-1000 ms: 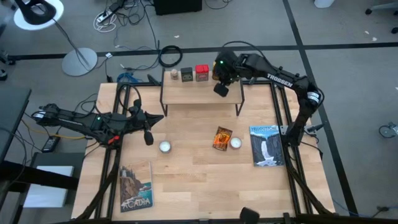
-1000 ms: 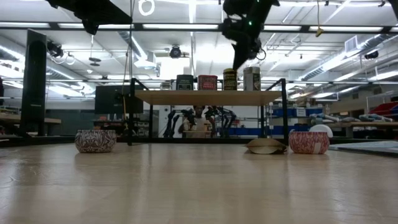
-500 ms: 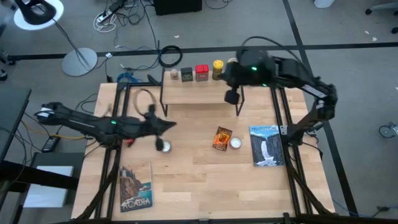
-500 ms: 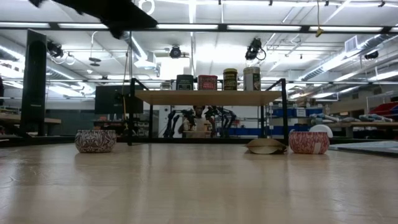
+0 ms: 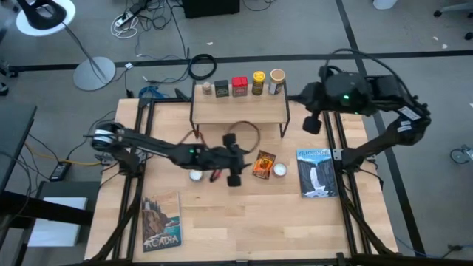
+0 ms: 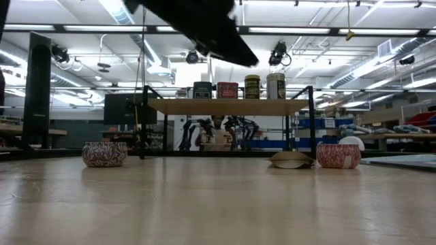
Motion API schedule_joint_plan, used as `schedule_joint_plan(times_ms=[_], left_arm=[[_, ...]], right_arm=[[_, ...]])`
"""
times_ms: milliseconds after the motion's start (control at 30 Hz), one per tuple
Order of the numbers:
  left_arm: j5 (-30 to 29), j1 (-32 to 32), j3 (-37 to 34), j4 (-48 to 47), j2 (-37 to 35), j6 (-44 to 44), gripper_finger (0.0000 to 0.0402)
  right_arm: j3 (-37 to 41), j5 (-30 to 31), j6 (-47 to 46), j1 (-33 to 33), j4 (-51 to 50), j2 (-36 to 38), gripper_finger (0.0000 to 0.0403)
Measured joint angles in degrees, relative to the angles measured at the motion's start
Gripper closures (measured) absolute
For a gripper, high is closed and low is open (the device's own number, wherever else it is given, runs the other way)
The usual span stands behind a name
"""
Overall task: Shelf spices
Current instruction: Put the orange seasoning pack on the shelf
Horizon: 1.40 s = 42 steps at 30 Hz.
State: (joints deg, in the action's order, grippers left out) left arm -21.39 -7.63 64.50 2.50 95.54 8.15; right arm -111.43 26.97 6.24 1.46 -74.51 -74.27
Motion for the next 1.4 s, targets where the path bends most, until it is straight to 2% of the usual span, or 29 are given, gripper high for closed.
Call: schedule_joint_plan(times_ms=[133,267,600,900,1067,1400], left_arm=[[-0.4,-0.4,6.9,-7.2,7.2,2.2,0.0152],[-1.6,-0.4,10.4,-11.5,12.3,2.4,0.0164],[-0.4,-2.1,10.9,-7.4,17.4,3.4,0.024],[-1.8,-3.5,10.9,-0.3,22.2,8.2,0.0243],[-4.5,-3.6,10.8,-0.9,23.2,9.3,0.0243],[-4.0,-2.8,10.8,-0.1,25.3,9.2,0.0243]], right_arm=[[1.6,1.5,-0.3,-0.8,0.0,3.1,0.0403],[3.0,2.6,-0.4,-1.1,0.1,5.9,0.0403],[8.7,3.7,-1.2,-1.1,0.9,11.4,0.0403],[14.6,3.7,-0.8,-1.0,5.5,14.7,0.0403],[16.1,3.7,-1.6,-1.0,5.4,15.6,0.0403],[17.4,3.7,-3.1,-1.0,5.7,16.9,0.0403]])
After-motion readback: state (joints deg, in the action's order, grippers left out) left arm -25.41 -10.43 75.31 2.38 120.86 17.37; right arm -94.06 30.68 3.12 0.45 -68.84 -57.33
